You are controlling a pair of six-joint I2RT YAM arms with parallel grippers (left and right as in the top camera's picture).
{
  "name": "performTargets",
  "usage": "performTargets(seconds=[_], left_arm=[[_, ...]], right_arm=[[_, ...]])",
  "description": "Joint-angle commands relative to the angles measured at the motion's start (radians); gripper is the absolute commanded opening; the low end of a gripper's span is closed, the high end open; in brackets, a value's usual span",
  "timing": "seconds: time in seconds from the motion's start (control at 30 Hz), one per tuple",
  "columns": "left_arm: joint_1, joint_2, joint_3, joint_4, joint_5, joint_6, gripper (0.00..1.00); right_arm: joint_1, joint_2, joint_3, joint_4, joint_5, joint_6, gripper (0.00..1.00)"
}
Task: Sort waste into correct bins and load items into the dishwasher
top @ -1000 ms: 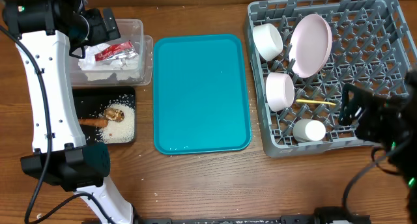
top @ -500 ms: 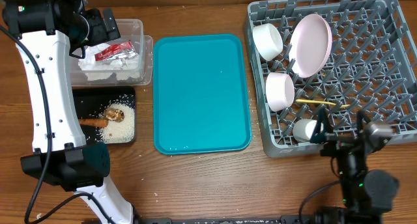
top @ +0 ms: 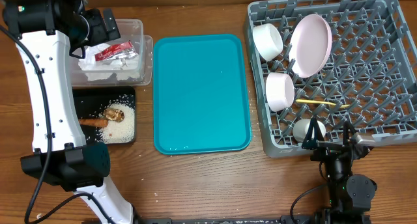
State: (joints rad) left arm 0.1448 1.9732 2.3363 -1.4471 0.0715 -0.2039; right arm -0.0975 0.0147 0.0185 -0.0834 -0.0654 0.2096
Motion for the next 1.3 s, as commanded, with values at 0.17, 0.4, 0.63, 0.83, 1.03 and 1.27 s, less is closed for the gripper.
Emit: performTargets(seconds=[0.17, 0.4, 0.63, 0.83, 1.03, 1.27], left_arm=[[0.005, 0.002, 0.0, 0.001, 0.0, -0.002, 1.0], [0.014, 0.009, -0.001, 0.003, -0.001, -0.002, 1.0], [-0.016, -0.028, -0.002, 0.004, -0.002, -0.002, 1.0], [-0.204, -0.2, -0.036, 0.025, -0.036, 0.026, 1.0], [-0.303, -0.443, -0.261, 0.244, -0.172, 0.051, 1.0], [-0.296, -0.859, -1.031, 0.976, -0.122, 0.054, 1.0]], right_arm=[[0.002, -0.012, -0.01, 0.003, 0.019, 0.007, 1.0], [0.002, -0.012, -0.01, 0.003, 0.019, 0.007, 1.0], [0.002, -0.012, -0.01, 0.003, 0.019, 0.007, 1.0], [0.002, -0.012, -0.01, 0.003, 0.019, 0.007, 1.0], [0.002, -0.012, -0.01, 0.003, 0.019, 0.007, 1.0], [0.002, -0.012, -0.01, 0.003, 0.019, 0.007, 1.0]])
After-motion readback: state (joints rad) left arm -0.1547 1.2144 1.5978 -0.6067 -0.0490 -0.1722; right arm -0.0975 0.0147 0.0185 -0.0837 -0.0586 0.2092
